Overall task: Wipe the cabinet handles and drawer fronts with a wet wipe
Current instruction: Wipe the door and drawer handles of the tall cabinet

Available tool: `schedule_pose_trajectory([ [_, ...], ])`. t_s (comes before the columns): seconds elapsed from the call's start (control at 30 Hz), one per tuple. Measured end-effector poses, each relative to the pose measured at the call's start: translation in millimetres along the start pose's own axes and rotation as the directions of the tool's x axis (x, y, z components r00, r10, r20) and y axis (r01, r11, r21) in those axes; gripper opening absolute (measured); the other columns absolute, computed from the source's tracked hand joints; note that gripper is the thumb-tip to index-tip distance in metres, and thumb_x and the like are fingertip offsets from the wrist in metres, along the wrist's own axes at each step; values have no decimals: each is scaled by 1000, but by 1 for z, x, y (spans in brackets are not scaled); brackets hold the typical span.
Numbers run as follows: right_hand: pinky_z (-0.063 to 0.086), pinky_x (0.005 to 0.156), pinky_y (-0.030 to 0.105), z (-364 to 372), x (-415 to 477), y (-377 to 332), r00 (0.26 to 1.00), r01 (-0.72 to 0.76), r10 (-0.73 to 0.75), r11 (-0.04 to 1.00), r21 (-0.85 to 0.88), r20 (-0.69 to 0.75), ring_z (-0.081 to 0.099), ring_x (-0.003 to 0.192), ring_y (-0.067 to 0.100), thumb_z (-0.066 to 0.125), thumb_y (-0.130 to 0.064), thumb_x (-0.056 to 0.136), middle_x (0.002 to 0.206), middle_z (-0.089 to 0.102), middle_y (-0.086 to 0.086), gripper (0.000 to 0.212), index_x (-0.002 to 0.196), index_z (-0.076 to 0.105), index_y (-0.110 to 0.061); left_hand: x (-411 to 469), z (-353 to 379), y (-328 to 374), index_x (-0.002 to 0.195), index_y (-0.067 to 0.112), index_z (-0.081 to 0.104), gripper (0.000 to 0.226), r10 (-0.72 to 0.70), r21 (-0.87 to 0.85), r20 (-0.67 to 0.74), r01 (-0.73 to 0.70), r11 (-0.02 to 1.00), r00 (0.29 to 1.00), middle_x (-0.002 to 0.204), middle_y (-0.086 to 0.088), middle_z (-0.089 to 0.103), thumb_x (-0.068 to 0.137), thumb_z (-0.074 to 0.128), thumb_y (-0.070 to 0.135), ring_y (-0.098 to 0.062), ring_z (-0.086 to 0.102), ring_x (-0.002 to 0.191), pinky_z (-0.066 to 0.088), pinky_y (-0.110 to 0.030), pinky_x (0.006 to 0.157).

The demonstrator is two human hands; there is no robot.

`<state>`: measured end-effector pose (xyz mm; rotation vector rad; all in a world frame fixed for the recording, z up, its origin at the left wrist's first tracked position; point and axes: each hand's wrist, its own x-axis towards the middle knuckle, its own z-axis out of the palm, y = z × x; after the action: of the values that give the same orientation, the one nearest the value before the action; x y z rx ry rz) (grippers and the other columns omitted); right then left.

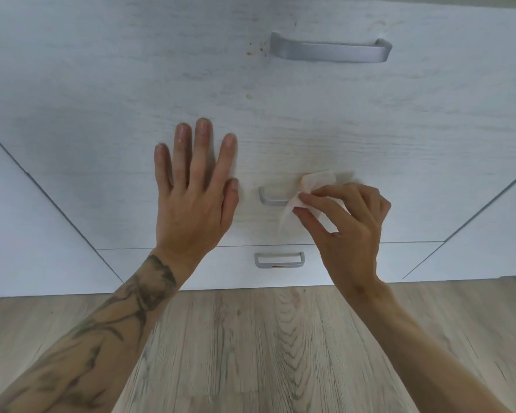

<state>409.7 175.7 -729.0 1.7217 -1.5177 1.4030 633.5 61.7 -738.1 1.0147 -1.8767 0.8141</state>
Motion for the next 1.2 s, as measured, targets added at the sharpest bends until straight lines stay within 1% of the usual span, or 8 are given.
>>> schedule_pose_trajectory([
  [0.17,35,96,42,17,4,-9,998,67,-66,997,42,-22,59,104,23,82,-32,95,104,77,-8,9,98,85,-24,0,7,-2,171,16,-2,76,23,30,-18,-23,999,1000,170,-22,6,114,42,39,-44,3,158,-4,-57,132],
  [0.33,32,97,38,12,-4,0,1000,0,1,998,56,-19,56,107,24,81,-28,96,107,76,-9,9,102,84,-23,0,9,-4,170,19,-6,77,28,33,-36,-27,999,999,169,-21,5,114,41,40,-31,-19,163,-6,-56,132],
  [0.5,31,98,34,17,2,-9,1000,-13,13,996,92,4,52,109,22,82,-29,94,107,76,-6,10,97,84,-19,0,15,-5,170,19,-7,77,47,53,-53,-44,998,998,168,-23,8,113,40,41,-44,2,157,-7,-55,132],
  [0.63,37,100,39,8,4,4,999,36,-35,997,63,-18,56,111,25,81,-24,96,107,78,-1,14,88,82,-12,-1,16,-4,170,19,-6,77,38,54,-64,-35,998,997,168,-22,6,113,40,41,-43,4,156,-6,-57,132],
  [0.77,41,98,37,10,1,-8,1000,30,-30,995,100,-8,68,96,23,79,-13,97,97,77,-1,3,96,77,-10,0,14,-3,170,19,-7,76,42,58,-54,-39,998,998,167,-23,8,114,39,41,-43,3,156,-7,-56,131],
  [0.9,38,97,38,13,3,-14,997,71,-72,993,92,8,68,85,15,75,-7,98,93,76,-4,9,92,74,-13,0,13,-3,170,19,-8,77,39,62,-50,-36,997,998,167,-24,11,113,39,41,-45,4,155,-6,-56,132],
  [1.03,43,98,44,6,1,-5,994,75,-82,992,100,69,72,94,16,82,-16,96,106,78,-2,7,101,81,-12,0,13,-2,170,18,-7,78,30,58,-44,-28,998,999,167,-24,10,113,40,41,-44,3,156,-5,-57,131],
  [1.2,46,94,46,15,8,-7,988,86,-107,980,179,108,72,93,13,82,-21,96,105,80,-4,9,101,84,-14,0,13,-3,170,19,-8,76,37,59,-43,-35,998,998,167,-24,10,114,38,41,-45,3,156,-6,-57,131],
])
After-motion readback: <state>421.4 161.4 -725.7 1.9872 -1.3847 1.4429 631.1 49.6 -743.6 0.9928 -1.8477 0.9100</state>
